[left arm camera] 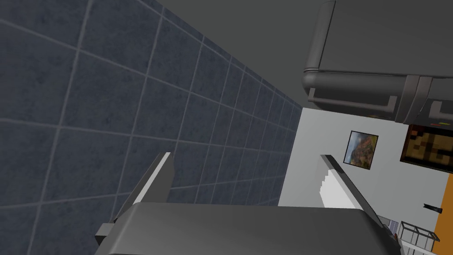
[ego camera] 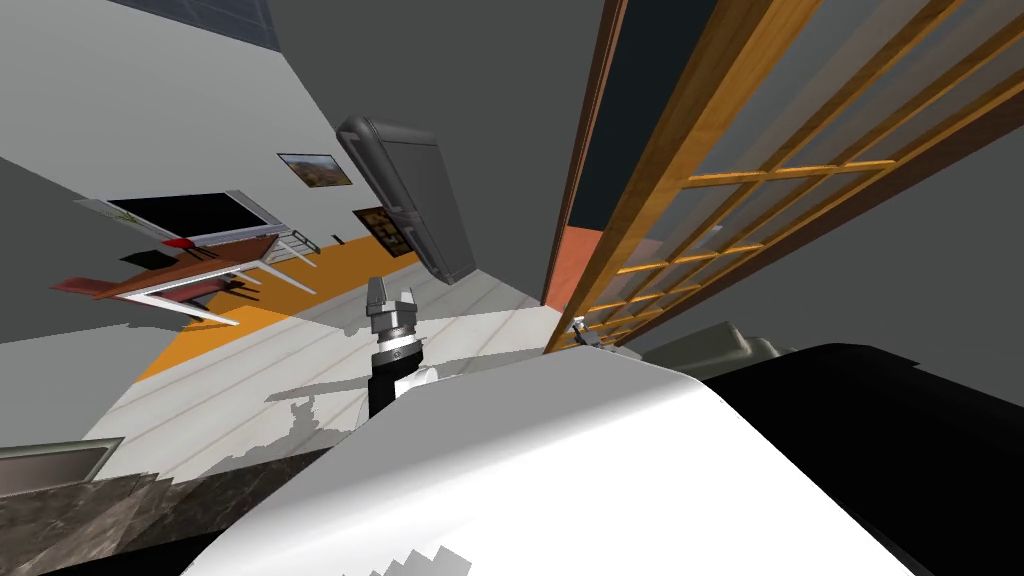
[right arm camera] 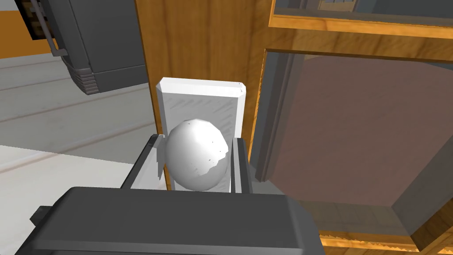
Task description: Pull the door open
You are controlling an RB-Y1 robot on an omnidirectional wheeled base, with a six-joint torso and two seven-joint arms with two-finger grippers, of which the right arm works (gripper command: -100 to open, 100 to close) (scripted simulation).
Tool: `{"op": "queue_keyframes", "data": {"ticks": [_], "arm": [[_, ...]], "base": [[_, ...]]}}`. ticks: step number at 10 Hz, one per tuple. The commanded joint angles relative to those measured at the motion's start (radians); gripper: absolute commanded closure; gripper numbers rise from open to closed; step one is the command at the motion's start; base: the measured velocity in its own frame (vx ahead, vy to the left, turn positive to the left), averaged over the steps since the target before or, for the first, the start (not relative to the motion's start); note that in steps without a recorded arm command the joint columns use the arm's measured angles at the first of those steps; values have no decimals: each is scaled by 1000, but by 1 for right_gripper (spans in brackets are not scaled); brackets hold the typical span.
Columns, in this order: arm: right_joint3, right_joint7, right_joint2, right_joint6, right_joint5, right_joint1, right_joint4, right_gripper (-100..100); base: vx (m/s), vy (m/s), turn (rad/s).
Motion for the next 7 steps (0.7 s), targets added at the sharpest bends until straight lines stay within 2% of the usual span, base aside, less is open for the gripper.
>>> {"op": "queue_keyframes", "data": {"ticks": [1, 2, 3, 7], "arm": [[9, -11, -2, -20, 5, 0, 13, 100], [13, -17, -5, -29, 7, 1, 18, 100], [11, -12, -3, -20, 6, 1, 14, 100], [32, -34, -11, -61, 9, -1, 50, 100]], "base": [[-176, -70, 112], [-178, -68, 130], [-78, -25, 34], [-186, -62, 151]]}}
